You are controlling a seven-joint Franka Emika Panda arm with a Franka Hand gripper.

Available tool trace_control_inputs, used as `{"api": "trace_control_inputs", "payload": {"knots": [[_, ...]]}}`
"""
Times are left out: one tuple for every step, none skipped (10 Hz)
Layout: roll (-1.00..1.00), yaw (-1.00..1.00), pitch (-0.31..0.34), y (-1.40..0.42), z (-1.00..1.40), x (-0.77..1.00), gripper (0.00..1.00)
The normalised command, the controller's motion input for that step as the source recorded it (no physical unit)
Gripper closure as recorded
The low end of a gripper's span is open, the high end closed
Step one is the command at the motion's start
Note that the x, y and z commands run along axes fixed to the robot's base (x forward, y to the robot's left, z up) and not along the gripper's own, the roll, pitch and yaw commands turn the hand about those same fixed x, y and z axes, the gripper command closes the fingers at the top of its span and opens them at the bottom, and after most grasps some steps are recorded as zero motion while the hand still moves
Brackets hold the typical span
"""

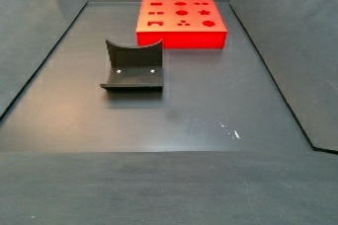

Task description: Insert the arch object.

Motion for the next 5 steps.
{"api": "trace_control_inputs", "payload": {"knots": [[-0.04, -0.14, -0.003, 0.0, -0.13, 0.25, 1.0], [0.0, -0.77, 0.0, 0.15, -0.18, 0.42, 1.0], [0.0, -0.87, 0.0, 0.19, -0.24, 0.32, 1.0], [0.0, -0.91, 0.0, 0.16, -0.21, 0.27, 1.0], [0.0, -0.92, 0.0, 0.15, -0.19, 0.26, 1.0]]}}
